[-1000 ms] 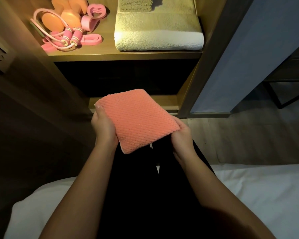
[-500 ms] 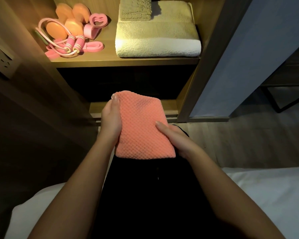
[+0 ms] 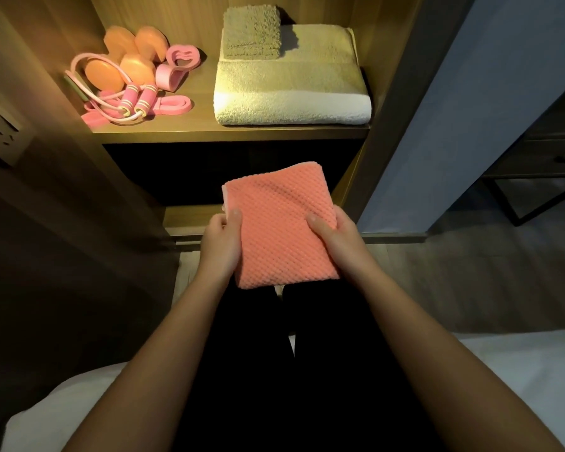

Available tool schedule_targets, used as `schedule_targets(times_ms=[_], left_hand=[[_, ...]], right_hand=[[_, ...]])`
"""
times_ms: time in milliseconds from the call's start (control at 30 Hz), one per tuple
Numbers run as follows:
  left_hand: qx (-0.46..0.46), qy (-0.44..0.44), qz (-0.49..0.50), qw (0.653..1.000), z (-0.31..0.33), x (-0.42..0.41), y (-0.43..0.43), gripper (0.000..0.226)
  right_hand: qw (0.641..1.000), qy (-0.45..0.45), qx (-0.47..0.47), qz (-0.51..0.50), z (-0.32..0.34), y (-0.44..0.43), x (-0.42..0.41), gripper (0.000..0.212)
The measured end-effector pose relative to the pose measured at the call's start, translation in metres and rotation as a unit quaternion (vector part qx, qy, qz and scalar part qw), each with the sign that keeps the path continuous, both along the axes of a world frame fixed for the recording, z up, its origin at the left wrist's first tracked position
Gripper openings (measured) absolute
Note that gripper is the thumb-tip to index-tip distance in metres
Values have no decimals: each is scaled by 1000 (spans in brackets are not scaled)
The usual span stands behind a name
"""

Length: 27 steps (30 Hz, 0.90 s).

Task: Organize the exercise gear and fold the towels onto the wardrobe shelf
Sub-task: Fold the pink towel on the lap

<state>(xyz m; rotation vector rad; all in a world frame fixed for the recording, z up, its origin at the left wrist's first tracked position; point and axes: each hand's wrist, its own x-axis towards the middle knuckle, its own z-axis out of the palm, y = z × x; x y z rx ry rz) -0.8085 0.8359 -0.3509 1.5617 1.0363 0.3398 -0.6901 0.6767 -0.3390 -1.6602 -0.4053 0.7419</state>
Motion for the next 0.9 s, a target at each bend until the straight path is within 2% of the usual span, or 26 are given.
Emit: schedule_targets(times_ms=[100, 167, 267, 333, 400, 467, 500, 533, 600, 733, 800, 900], left_hand=[[161, 60, 14, 985, -4, 17, -3, 31], [228, 86, 18, 970, -6, 30, -2, 31], [248, 81, 29, 965, -1, 57, 9, 30], [222, 49, 14, 974, 10, 81, 20, 29], [184, 12, -16, 983, 23, 111, 36, 27], [138, -17, -26, 990, 36, 144, 53, 28], [117, -28, -22, 993, 41, 160, 61, 28], [101, -40, -18, 994, 47, 177, 69, 28], [85, -68, -10, 994, 58, 211, 84, 25], [108, -103, -13, 989, 74, 278, 110, 20], [108, -130, -19, 985, 79, 309, 122, 18], [51, -196, -16, 979, 86, 349, 133, 3]], right_hand=[[994, -81, -67, -4, -6, 8, 13, 22], [984, -142, -104, -10, -8, 12, 25, 22], [973, -199, -115, -37, -5, 19, 53, 24], [974, -196, -93, -66, 2, 24, 74, 19], [984, -145, -60, -82, 15, 29, 101, 14], [994, 0, 25, -102, 28, 35, 128, 15], [984, 100, 104, -109, 33, 39, 141, 16], [957, 192, 189, -111, 37, 43, 153, 20], [894, 302, 309, -118, 41, 55, 174, 27], [836, 344, 397, -160, 41, 86, 208, 21], [822, 344, 417, -176, 42, 102, 226, 21], [811, 334, 441, -190, 43, 120, 257, 25]])
